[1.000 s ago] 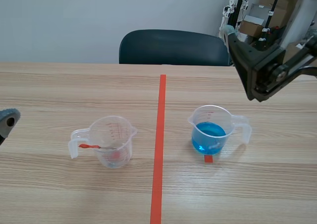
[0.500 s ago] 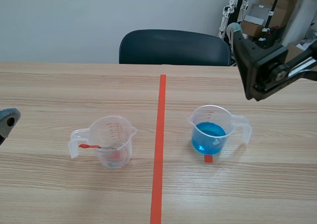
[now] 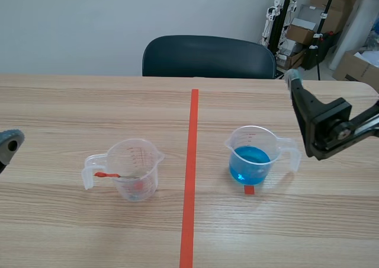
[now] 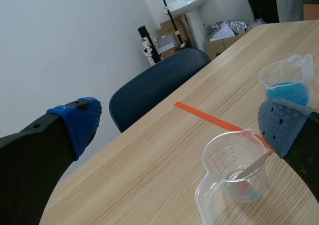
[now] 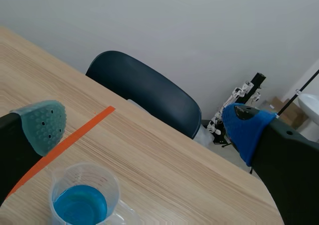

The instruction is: Do the redox reaction experiment. return to the home posture

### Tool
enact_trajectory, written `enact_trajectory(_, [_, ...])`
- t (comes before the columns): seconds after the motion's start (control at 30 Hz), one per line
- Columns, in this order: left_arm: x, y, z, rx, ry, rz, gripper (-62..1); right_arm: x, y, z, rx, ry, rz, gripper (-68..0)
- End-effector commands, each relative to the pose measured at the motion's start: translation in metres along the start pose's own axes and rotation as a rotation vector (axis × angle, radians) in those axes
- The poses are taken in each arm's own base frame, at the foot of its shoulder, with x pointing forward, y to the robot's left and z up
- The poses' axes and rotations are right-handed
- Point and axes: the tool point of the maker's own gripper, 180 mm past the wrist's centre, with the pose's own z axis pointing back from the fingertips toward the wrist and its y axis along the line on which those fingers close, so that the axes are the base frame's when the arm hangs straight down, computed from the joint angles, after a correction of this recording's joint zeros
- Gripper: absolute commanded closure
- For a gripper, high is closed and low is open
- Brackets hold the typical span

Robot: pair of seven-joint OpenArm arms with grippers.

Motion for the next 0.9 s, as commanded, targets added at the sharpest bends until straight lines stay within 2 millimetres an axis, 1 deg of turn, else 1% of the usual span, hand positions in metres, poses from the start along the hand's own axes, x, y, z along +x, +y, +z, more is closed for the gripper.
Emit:
enact_trajectory(0.0, [0.006,0.002,-0.002,0.003,-0.026,-0.003,-62.3,0.004,0.001,0.002,0.007,-0.011,0.028,-67.9])
enact_trajectory(0.13, [0.006,0.002,-0.002,0.003,-0.026,-0.003,-62.3,-0.003,0.005,0.008,0.023,0.020,0.040,-67.9])
enact_trajectory(0.37, [0.006,0.001,-0.003,-0.009,-0.024,-0.018,-62.3,-0.015,-0.004,0.012,-0.019,0.055,0.042,-67.9])
enact_trajectory(0.5, [-0.011,0.002,-0.010,-0.039,0.067,-0.084,-62.3,-0.017,-0.006,0.013,-0.025,0.051,0.044,-67.9])
enact_trajectory(0.6, [-0.012,0.007,-0.013,-0.032,0.074,-0.100,-62.3,-0.017,-0.006,0.013,-0.026,0.052,0.046,-67.9])
enact_trajectory(0.77, [-0.012,0.004,-0.013,-0.047,0.074,-0.086,-62.3,-0.020,-0.002,0.017,-0.013,0.063,0.049,-67.9])
enact_trajectory(0.87, [-0.012,0.003,-0.013,-0.051,0.074,-0.082,-62.3,-0.022,0.006,0.024,0.016,0.072,0.059,-67.9])
